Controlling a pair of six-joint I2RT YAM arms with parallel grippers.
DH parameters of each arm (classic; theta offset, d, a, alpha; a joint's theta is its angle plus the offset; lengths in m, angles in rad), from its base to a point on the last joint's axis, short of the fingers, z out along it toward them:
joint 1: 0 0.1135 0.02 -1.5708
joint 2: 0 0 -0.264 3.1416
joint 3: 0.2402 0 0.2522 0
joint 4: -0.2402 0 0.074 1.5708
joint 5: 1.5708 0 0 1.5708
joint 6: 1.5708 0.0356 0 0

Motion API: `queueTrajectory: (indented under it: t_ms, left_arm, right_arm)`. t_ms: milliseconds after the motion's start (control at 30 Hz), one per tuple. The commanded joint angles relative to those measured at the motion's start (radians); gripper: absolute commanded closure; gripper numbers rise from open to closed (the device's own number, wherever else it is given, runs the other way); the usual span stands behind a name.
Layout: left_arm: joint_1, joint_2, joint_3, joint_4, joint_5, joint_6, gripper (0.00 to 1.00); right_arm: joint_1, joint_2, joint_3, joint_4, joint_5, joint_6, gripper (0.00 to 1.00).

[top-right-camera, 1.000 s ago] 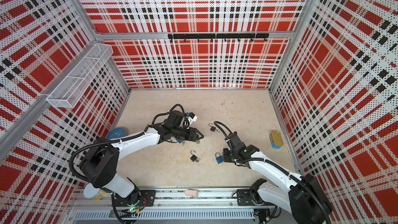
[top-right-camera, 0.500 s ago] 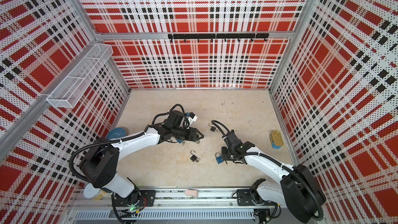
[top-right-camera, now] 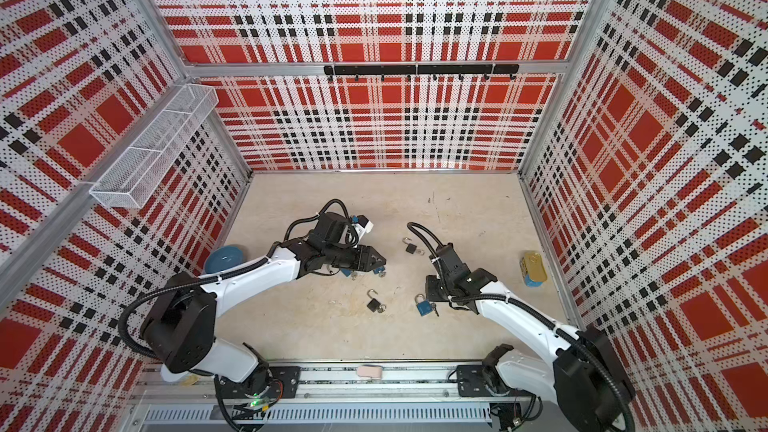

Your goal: Lock with the key

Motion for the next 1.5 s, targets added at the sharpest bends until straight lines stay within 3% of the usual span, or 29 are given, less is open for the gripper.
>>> queueTrajectory:
  t_ms: [0,333,700,1033,1467]
  left_arm:
    - [0.015,-0.049,-0.018,-0.073,-0.06,0.03,0.49]
    - [0.118,-0.176,-0.11,-0.029,-0.098,-0.046,0.49]
    - [0.177,-0.22,-0.19,0.031,-0.085,-0.083,0.49]
    - [0.212,-0.231,-0.211,0.033,-0.071,-0.074,0.49]
    - [0.225,-0.191,-0.202,0.046,-0.042,-0.063,0.49]
  right_arm:
    - [0.006,0.011,0.077,0.024,0.029,-0.048,0.69]
    - [-0.011,0.207,0.231,0.17,0.028,-0.212,0.65]
    - [-0.154,0.465,0.362,0.34,-0.166,-0.335,0.51]
    - [-0.168,0.702,0.468,0.395,-0.231,-0.382,0.5]
    - [-0.161,0.764,0.466,0.401,-0.227,-0.389,0.53]
